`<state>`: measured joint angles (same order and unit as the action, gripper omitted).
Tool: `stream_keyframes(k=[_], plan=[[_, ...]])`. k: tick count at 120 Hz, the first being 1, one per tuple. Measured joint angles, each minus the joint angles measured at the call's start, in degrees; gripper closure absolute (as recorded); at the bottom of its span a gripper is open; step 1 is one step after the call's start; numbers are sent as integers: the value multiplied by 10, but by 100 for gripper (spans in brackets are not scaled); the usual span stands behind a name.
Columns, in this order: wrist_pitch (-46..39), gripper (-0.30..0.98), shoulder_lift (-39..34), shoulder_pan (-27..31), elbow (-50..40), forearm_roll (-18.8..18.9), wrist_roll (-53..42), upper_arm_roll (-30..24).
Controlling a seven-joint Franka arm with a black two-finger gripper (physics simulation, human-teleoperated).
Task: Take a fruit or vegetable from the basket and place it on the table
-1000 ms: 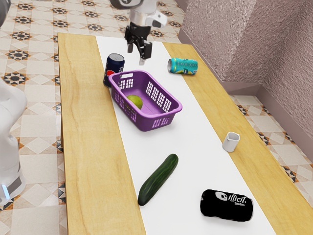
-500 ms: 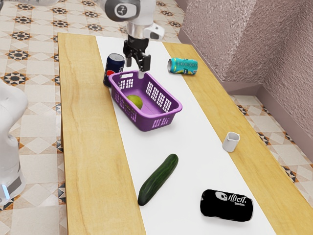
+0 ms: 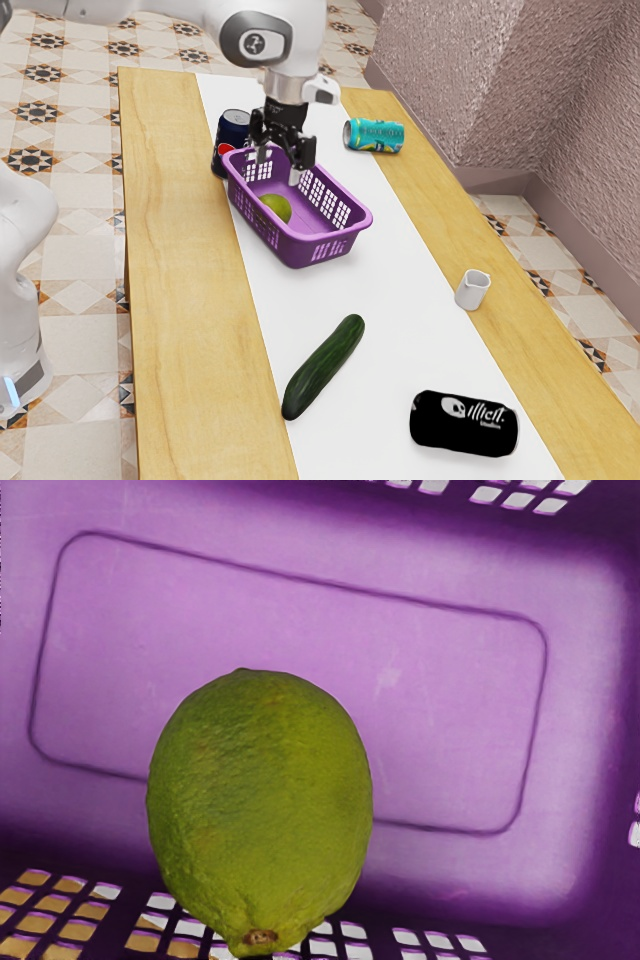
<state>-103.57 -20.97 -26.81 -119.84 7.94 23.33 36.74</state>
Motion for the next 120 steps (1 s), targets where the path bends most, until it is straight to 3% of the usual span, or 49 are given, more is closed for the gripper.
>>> stream_keyframes(k=[46,68,120], plan=[[-8,1,-19,-2,-16,3,57,-8],[-10,1,-21,-2,-19,1,74,-36],[-60,1,17,-5,-8,9,80,-18]])
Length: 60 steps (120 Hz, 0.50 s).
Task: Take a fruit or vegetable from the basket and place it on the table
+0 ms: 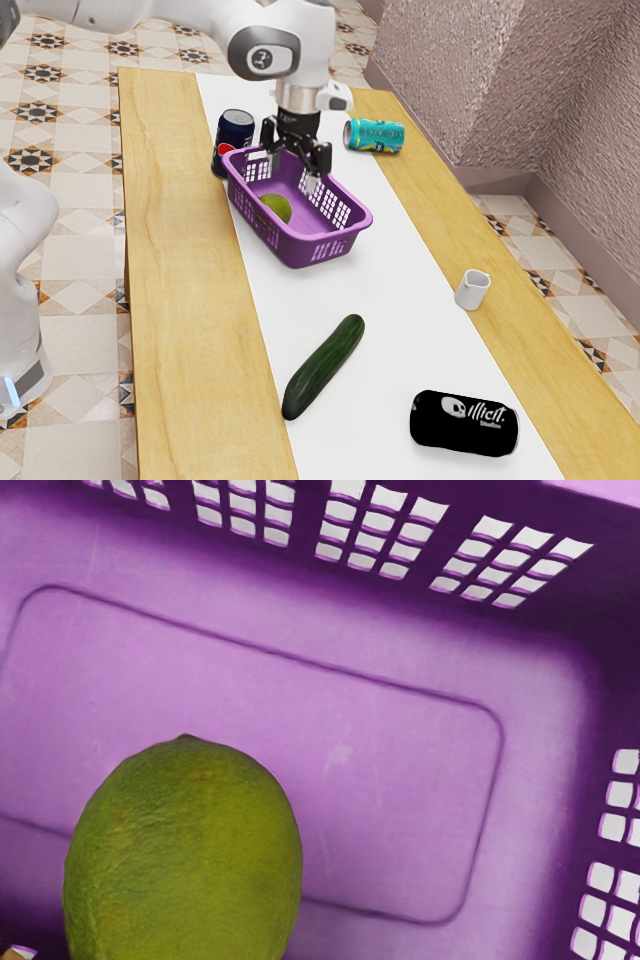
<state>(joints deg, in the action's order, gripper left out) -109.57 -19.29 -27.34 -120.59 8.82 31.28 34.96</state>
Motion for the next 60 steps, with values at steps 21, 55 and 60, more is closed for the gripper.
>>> stream_keyframes(k=[21,55,60], plan=[[-16,1,-3,-3,-15,2,-10,11],[-41,2,-6,-16,-25,37,-43,49],[-45,2,-6,-19,-27,39,-49,54]])
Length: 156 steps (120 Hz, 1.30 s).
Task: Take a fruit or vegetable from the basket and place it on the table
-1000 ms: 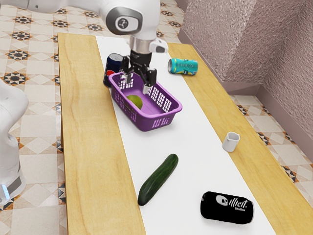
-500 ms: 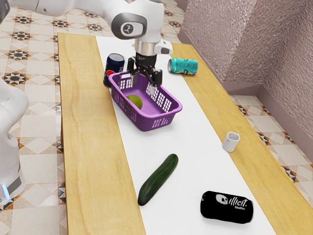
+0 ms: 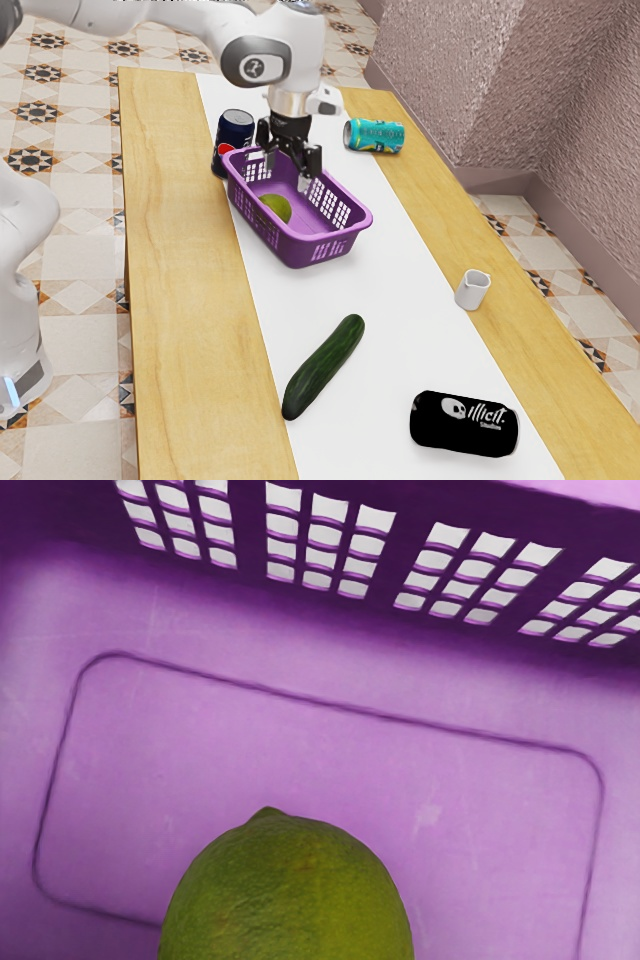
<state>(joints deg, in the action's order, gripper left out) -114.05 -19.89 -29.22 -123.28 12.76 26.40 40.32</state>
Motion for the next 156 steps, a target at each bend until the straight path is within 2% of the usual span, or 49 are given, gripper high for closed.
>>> stream_keyframes(k=[67,156], plan=[[-28,2,-26,-6,-54,12,-54,7],[-42,3,-2,-10,-63,12,-79,8]])
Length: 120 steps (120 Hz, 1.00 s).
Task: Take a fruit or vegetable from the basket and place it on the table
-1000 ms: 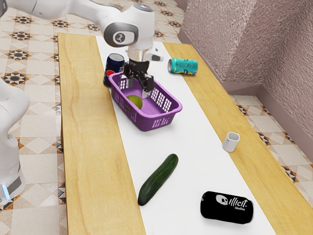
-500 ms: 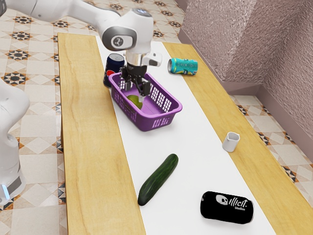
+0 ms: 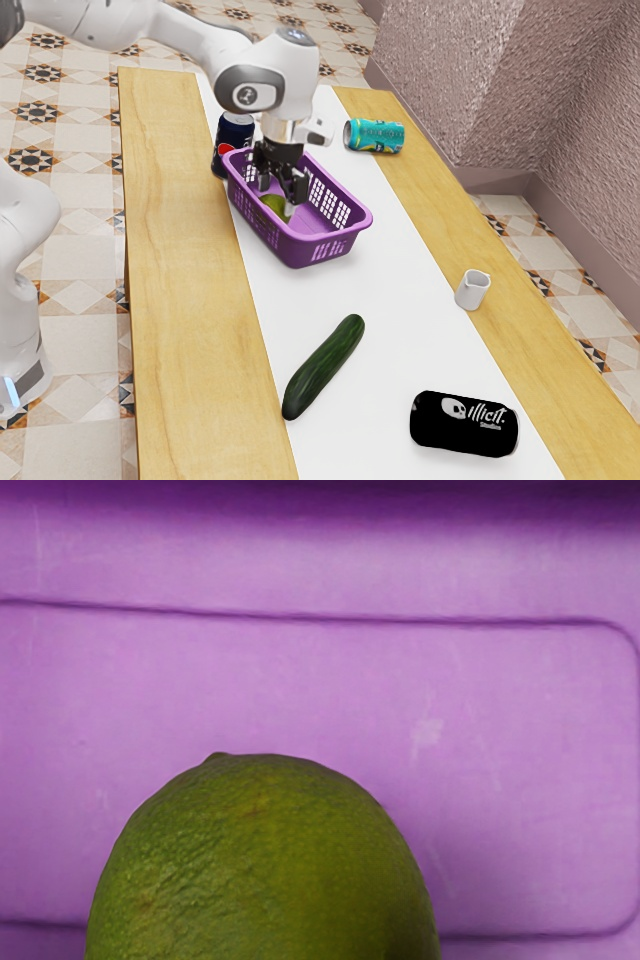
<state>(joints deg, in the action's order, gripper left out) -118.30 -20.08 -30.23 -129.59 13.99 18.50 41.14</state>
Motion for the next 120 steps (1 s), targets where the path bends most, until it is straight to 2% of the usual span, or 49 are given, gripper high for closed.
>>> stream_keyframes(k=[120], plan=[[-14,3,39,-5,-1,-7,-8,14]])
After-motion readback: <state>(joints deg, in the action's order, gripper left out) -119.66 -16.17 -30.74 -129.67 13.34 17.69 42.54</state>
